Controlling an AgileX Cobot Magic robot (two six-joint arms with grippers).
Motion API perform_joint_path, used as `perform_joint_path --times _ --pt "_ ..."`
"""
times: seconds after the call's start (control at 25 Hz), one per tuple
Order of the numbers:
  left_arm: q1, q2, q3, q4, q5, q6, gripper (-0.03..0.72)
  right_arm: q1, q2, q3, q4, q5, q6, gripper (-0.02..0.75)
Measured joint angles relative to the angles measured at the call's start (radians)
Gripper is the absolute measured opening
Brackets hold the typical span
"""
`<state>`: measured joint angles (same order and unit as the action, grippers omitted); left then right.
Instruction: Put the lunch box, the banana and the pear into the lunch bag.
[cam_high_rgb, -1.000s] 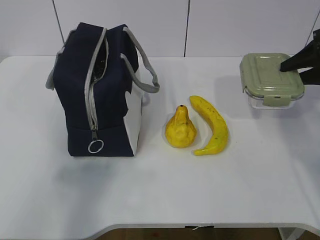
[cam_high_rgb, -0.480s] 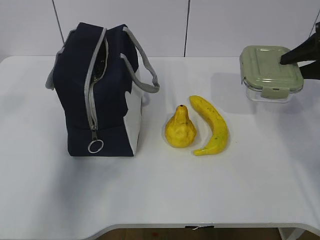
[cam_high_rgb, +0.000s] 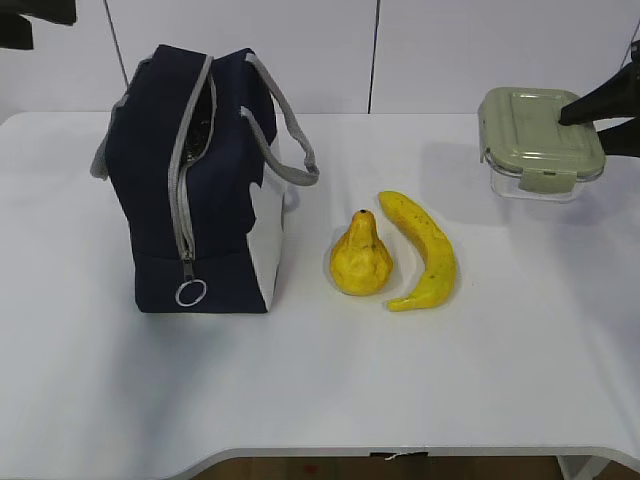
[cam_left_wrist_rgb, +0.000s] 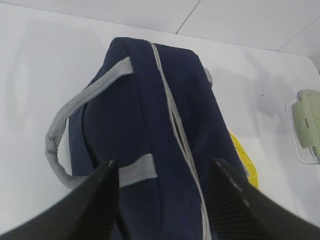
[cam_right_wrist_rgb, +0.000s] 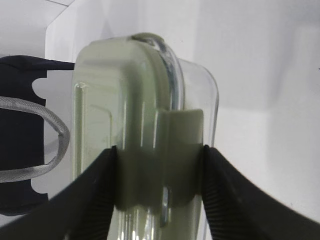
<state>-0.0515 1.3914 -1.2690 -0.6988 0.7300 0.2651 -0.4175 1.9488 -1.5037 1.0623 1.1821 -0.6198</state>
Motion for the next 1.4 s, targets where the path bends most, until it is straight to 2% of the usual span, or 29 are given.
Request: perform_joint_path --times 0.48,1.4 --pt "-0.098 0.239 -0.106 0.013 -0.034 0.020 0.483 0.000 0.000 0.000 0.000 0.000 0.000 0.398" --pt "-0.103 0.329 -0.109 0.041 -0.142 0.020 0.468 0.000 0.000 0.000 0.004 0.001 0.000 0.397"
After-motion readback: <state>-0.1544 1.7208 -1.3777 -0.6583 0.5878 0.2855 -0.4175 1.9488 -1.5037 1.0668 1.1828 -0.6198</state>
